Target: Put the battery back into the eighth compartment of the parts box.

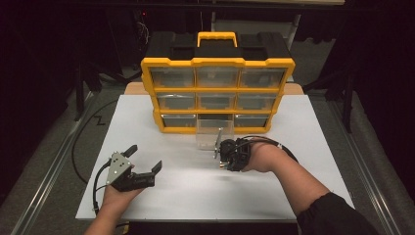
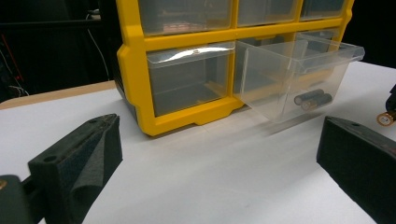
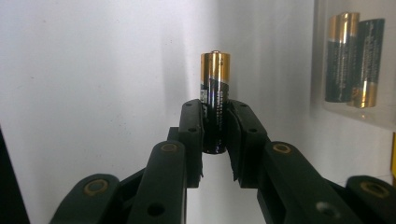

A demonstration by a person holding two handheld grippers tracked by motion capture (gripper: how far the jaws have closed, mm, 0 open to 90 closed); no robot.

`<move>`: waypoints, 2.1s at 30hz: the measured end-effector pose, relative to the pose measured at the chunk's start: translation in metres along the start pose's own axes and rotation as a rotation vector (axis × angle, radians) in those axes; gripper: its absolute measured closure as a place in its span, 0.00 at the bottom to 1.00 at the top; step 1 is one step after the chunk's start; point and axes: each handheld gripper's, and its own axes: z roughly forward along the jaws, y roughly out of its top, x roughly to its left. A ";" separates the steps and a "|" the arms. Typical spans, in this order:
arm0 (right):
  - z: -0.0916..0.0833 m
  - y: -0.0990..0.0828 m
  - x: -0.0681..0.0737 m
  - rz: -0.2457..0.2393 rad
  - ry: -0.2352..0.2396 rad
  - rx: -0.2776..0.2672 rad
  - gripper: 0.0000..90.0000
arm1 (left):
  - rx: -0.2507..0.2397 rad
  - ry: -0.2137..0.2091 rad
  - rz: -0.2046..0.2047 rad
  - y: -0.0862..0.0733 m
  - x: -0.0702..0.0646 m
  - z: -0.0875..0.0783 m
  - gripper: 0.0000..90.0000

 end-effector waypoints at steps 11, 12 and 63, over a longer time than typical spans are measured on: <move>-0.019 0.005 -0.004 -0.010 -0.020 -0.009 0.88 | 0.001 0.000 -0.002 0.000 0.000 0.000 0.01; -0.020 0.006 -0.005 -0.012 -0.022 -0.007 0.87 | 0.001 0.000 -0.003 0.000 0.000 0.000 0.01; -0.066 0.023 -0.040 0.009 -0.085 -0.018 0.87 | 0.002 -0.009 0.000 -0.001 0.000 -0.003 0.01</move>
